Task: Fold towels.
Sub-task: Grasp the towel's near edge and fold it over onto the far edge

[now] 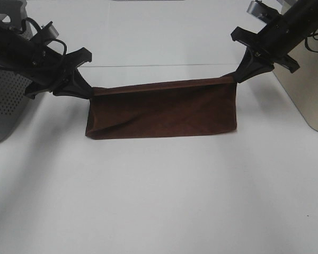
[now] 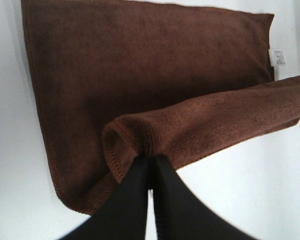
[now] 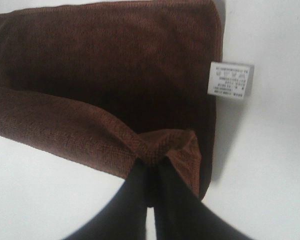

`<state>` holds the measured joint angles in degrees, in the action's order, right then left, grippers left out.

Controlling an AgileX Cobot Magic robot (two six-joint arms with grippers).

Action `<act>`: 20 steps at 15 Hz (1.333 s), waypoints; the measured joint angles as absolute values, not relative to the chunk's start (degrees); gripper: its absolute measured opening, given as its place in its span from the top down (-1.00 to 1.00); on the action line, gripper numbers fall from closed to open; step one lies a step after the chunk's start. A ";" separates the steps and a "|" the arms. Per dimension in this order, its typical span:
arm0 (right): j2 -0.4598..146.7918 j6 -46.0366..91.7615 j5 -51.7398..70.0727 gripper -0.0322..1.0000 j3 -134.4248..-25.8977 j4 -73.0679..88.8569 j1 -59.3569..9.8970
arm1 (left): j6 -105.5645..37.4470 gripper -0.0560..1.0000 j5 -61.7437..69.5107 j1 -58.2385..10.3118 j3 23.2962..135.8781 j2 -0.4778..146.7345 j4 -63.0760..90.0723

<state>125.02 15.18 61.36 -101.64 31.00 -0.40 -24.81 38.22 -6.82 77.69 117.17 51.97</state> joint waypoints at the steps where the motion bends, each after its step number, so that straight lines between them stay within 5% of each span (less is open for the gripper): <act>1: 126.68 15.18 61.42 0.88 -103.88 31.11 -0.40 | -24.06 0.87 37.59 -6.82 79.58 118.32 51.39; 7: 135.39 15.18 58.79 0.88 -114.31 30.37 -3.04 | -22.92 0.87 32.31 -6.82 84.57 124.10 46.87; 16: 140.66 13.75 53.17 0.86 -115.16 30.60 -3.84 | -23.49 0.84 27.62 -6.82 84.68 127.48 46.98; 18: 140.66 13.75 50.76 0.67 -115.16 29.05 -3.61 | -24.52 0.61 26.41 -6.65 84.68 127.54 46.58; 20: 140.66 13.75 50.31 0.11 -115.16 28.59 -3.15 | -26.70 0.02 25.73 -6.76 84.68 127.65 47.38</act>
<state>140.66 13.75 50.31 -115.16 28.59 -3.15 -26.70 25.73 -6.76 84.68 127.65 47.38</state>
